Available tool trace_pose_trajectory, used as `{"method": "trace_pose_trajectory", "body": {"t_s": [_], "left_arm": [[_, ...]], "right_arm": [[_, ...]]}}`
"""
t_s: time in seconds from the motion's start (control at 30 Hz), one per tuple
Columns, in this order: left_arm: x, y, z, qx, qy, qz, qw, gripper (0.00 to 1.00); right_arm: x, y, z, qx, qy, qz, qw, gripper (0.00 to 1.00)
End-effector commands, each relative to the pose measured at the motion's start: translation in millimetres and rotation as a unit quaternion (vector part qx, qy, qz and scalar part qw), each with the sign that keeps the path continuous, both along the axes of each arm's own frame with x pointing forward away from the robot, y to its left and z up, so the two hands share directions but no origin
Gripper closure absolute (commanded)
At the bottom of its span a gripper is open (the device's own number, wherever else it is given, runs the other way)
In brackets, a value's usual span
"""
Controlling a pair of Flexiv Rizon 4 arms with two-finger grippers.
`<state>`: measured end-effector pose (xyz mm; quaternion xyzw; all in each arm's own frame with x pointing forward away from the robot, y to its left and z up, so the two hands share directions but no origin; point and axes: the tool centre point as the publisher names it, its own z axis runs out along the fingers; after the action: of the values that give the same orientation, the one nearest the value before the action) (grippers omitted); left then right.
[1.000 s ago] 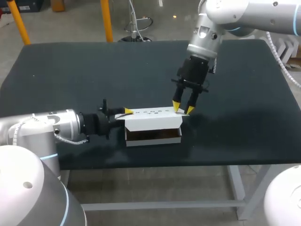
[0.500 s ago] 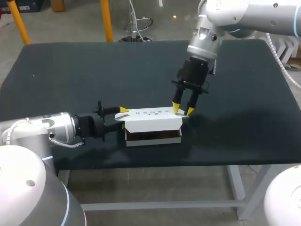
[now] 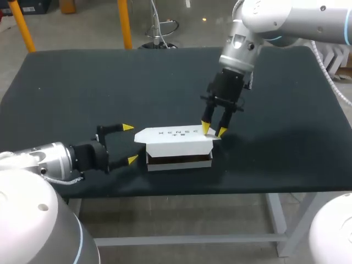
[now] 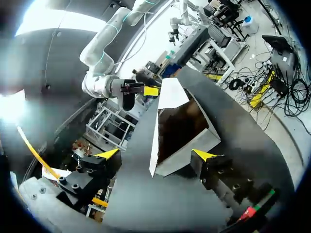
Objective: Assemble the packaging by folding the flat box into shape, placing the metal phone stand inside, and closing the box properly
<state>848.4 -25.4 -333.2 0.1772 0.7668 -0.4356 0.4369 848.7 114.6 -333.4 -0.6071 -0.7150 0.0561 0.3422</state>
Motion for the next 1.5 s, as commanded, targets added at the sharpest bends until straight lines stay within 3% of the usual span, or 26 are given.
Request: {"method": "trace_pose_trajectory", "body": {"t_s": [0.03, 0.07, 0.17, 0.2, 0.23, 0.27, 0.77, 0.8, 0.87, 0.93, 0.97, 1.03, 1.07, 1.47, 1.5], "left_arm": [[-15.6, 15, 28.6, 0.023, 0.033, 0.031, 0.999, 0.0], [-15.8, 17, 33.6, 0.025, 0.049, 0.042, 0.998, 0.0], [-14.4, 21, 47.0, 0.091, 0.127, 0.082, 0.984, 0.0], [-13.6, 23, 50.6, 0.129, 0.17, 0.092, 0.973, 0.0], [-12.5, 24, 51.5, 0.193, 0.184, 0.128, 0.955, 0.0], [-10.7, 25, 51.0, 0.255, 0.165, 0.192, 0.933, 0.0], [-10.7, 25, 51.0, 0.255, 0.165, 0.192, 0.933, 0.0], [-7.4, 22, 53.5, 0.237, 0.208, 0.186, 0.93, 0.0], [-1.9, 18, 55.8, 0.211, 0.271, 0.214, 0.914, 0.0], [6.2, 13, 59.8, 0.192, 0.343, 0.242, 0.887, 0.0], [11.0, 11, 62.6, 0.175, 0.392, 0.257, 0.866, 0.0], [23.2, 11, 71.8, 0.118, 0.499, 0.284, 0.81, 0.0], [27.4, 11, 73.4, 0.093, 0.517, 0.324, 0.787, 0.0], [27.4, 11, 73.4, 0.093, 0.517, 0.324, 0.787, 0.0], [28.4, 11, 72.7, 0.071, 0.556, 0.303, 0.77, 0.0]], "right_arm": [[-1.9, -1, -3, 0.005, -0.001, -0.001, 1.0, 0.55], [-2.2, -2, -3, 0.006, -0.002, -0.001, 1.0, 0.55], [-2.8, -3, -3, 0.007, -0.003, -0.002, 1.0, 0.55], [-3.0, -3, -3, 0.008, -0.004, -0.002, 1.0, 0.55], [-3.2, -3, -4, 0.008, -0.004, -0.002, 1.0, 0.55], [-3.3, -3, -4, 0.008, -0.004, -0.002, 1.0, 0.55], [1.1, 0, -6, 0.011, -0.009, -0.005, 1.0, 0.56], [1.2, 1, -5, 0.013, -0.01, -0.004, 1.0, 0.56], [1.1, 2, -5, 0.015, -0.01, -0.003, 1.0, 0.56], [0.9, 3, -4, 0.015, -0.011, -0.002, 1.0, 0.56], [0.8, 4, -4, 0.015, -0.012, -0.002, 1.0, 0.56], [0.8, 4, -4, 0.015, -0.012, -0.002, 1.0, 0.55], [0.9, 4, -3, 0.015, -0.013, -0.002, 1.0, 0.55], [1.7, 4, -5, 0.015, -0.012, -0.006, 1.0, 0.56], [1.7, 4, -6, 0.016, -0.012, -0.007, 1.0, 0.56]]}}
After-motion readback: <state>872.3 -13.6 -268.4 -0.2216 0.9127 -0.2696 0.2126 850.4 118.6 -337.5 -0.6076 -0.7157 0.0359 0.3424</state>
